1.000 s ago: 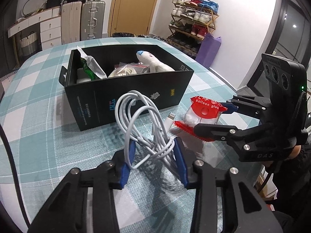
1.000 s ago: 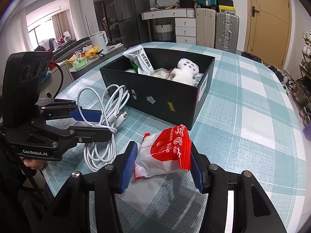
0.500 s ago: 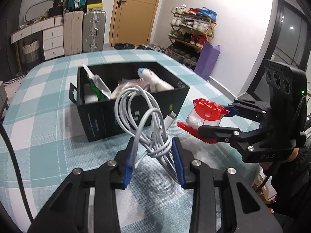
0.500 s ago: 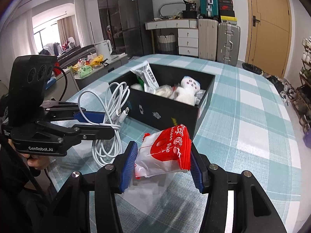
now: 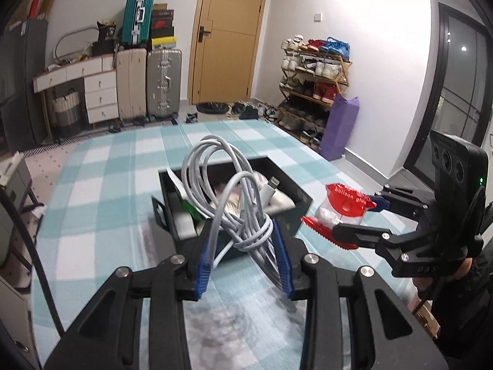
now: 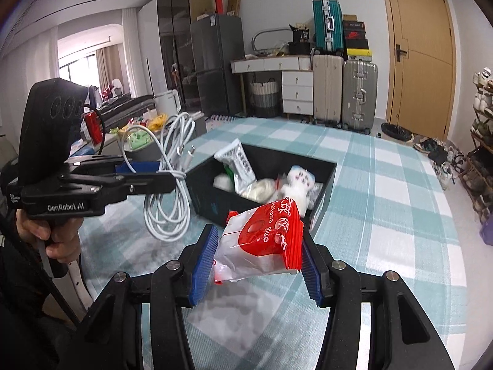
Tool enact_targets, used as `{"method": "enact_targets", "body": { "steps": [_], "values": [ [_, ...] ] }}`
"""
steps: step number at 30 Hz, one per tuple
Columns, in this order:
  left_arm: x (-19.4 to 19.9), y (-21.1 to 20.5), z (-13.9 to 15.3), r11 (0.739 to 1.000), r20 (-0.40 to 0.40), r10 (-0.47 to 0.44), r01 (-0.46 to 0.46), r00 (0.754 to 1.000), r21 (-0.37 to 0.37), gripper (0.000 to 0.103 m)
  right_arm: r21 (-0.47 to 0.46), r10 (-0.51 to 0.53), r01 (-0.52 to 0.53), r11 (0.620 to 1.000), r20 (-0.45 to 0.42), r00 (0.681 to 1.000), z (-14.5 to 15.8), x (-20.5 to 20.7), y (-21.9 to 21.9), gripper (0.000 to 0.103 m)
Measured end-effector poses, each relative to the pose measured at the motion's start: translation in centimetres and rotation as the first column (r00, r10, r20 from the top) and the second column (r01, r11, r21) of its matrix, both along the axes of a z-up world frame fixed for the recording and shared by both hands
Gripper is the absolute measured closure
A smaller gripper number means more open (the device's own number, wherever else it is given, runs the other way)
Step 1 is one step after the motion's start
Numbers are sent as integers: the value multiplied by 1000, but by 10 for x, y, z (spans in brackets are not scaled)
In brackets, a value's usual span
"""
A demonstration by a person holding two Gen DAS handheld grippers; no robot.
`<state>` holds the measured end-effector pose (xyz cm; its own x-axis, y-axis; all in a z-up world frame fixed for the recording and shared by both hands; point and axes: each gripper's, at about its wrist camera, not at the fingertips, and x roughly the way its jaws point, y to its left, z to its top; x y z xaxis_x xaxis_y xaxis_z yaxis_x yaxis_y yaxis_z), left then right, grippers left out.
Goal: Organize soft objects
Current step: 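Lift the white cable and red bag with both grippers over the box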
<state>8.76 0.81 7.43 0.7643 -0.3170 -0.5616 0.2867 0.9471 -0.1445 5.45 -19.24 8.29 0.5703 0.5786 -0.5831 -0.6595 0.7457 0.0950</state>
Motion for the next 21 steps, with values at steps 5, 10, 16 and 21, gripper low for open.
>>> {"method": "enact_targets", "body": {
  "steps": [5, 10, 16, 21],
  "values": [
    [17, 5, 10, 999, 22, 29, -30, 999, 16, 69, 11, -25, 25, 1000, 16, 1000, 8, 12, 5, 51],
    [40, 6, 10, 997, 17, 63, -63, 998, 37, 69, -1, -30, 30, 1000, 19, 999, 11, 24, 14, 51],
    [58, 3, 6, 993, 11, 97, -97, 995, 71, 69, -29, -26, 26, 999, 6, 1000, 7, 41, 27, 51],
    [70, 2, -1, 988, -4, 114, -113, 993, 103, 69, -35, -35, 35, 999, -10, 999, 2, 52, 33, 51]
  ]
}}
